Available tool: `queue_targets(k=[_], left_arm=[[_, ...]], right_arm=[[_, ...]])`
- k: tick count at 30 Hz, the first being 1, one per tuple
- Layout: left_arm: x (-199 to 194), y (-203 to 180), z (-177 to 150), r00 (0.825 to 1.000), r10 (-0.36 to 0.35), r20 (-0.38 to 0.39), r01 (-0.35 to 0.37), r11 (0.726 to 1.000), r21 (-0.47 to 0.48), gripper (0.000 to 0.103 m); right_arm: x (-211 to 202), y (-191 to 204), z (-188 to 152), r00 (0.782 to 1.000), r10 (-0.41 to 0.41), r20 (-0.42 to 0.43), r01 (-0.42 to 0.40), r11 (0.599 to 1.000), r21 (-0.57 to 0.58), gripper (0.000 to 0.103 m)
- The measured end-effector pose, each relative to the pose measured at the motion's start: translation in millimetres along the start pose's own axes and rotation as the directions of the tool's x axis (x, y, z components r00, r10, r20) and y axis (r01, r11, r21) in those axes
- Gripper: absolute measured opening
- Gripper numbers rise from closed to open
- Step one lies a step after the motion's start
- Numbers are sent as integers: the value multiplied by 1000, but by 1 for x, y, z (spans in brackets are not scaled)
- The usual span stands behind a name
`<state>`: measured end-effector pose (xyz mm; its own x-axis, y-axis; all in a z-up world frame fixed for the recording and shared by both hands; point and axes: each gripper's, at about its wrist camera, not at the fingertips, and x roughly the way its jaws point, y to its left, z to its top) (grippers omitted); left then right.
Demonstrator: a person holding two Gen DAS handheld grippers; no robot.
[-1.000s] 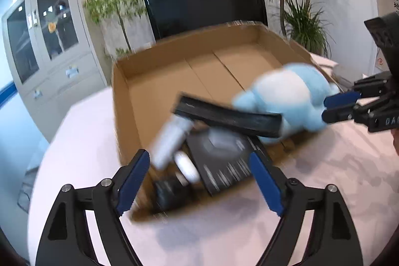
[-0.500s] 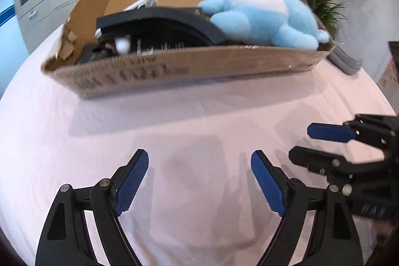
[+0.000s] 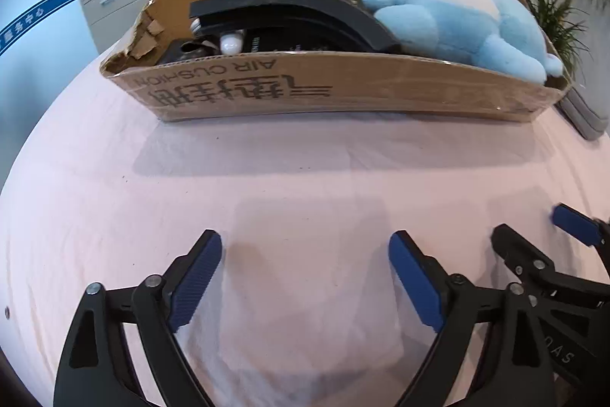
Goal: Organize objects
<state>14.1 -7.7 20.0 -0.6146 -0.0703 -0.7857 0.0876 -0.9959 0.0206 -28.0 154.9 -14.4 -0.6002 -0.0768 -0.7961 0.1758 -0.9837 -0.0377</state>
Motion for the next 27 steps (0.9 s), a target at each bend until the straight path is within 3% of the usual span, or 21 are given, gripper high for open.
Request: queue_targets(k=[1, 4, 14, 27], left_arm=[[2, 3, 0, 1000, 14, -10, -14, 1000, -19, 102], [2, 9, -2, 1000, 0, -27, -2, 998, -61, 102], [-7, 6, -12, 999, -37, -26, 36, 999, -18, 102], [-12, 8, -17, 999, -36, -27, 36, 999, -19, 102]], right_arm=[[1, -3, -1, 1000, -11, 3, 11, 1000, 21, 91], [8, -10, 0, 999, -30, -19, 32, 996, 80, 103], [8, -9, -1, 999, -44, -24, 46, 995, 86, 103], [11, -13, 1, 998, -49, -27, 51, 995, 85, 103]])
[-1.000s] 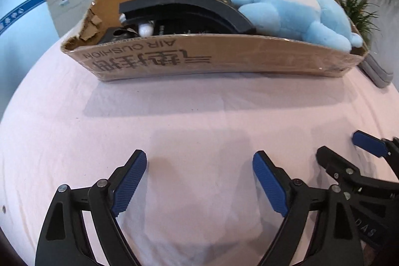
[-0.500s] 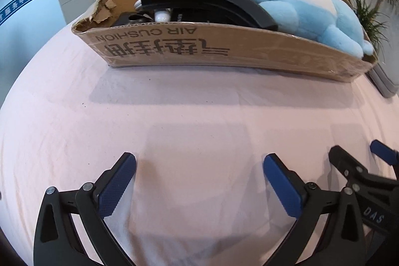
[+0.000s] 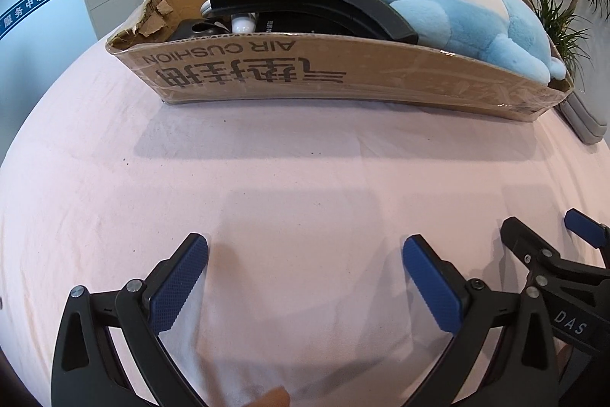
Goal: Organize objects
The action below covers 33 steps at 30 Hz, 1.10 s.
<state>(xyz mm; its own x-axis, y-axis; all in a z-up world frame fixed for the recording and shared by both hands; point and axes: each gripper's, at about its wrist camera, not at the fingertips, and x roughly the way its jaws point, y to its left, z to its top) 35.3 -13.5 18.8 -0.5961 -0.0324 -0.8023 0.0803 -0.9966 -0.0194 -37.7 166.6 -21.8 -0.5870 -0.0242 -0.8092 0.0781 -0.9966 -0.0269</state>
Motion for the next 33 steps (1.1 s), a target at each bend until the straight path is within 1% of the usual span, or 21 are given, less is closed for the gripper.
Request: queue_targets(k=[33], left_arm=[[-1, -5, -1, 1000, 1, 0, -1, 1000, 0, 102]], right_arm=[[0, 0, 0, 1000, 0, -1, 0, 1000, 0, 103]])
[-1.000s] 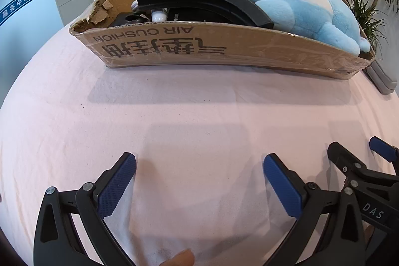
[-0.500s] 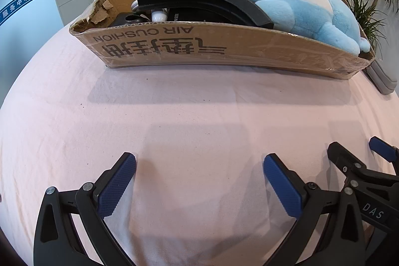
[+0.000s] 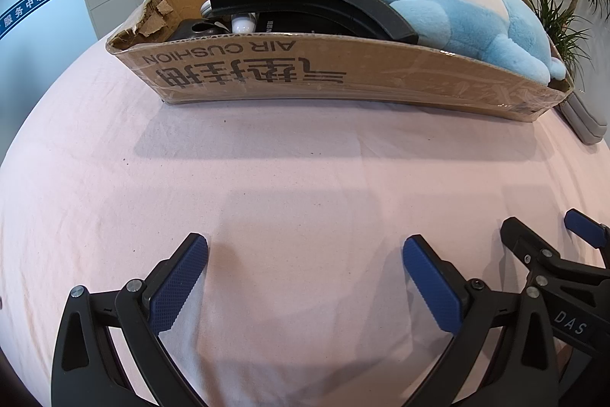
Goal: Organize objects
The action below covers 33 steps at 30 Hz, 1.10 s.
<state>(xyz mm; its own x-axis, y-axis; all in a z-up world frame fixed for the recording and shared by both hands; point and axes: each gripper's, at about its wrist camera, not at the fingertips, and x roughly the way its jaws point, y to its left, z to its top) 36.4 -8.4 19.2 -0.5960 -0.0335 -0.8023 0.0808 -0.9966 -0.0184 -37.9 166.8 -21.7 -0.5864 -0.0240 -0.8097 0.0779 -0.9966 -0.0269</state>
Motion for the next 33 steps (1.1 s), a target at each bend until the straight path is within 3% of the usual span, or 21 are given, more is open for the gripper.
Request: queue_targets(k=[33], left_arm=[[-1, -2, -2, 1000, 1, 0, -1, 1000, 0, 102]], right_arm=[[0, 0, 0, 1000, 0, 0, 0, 1000, 0, 103]])
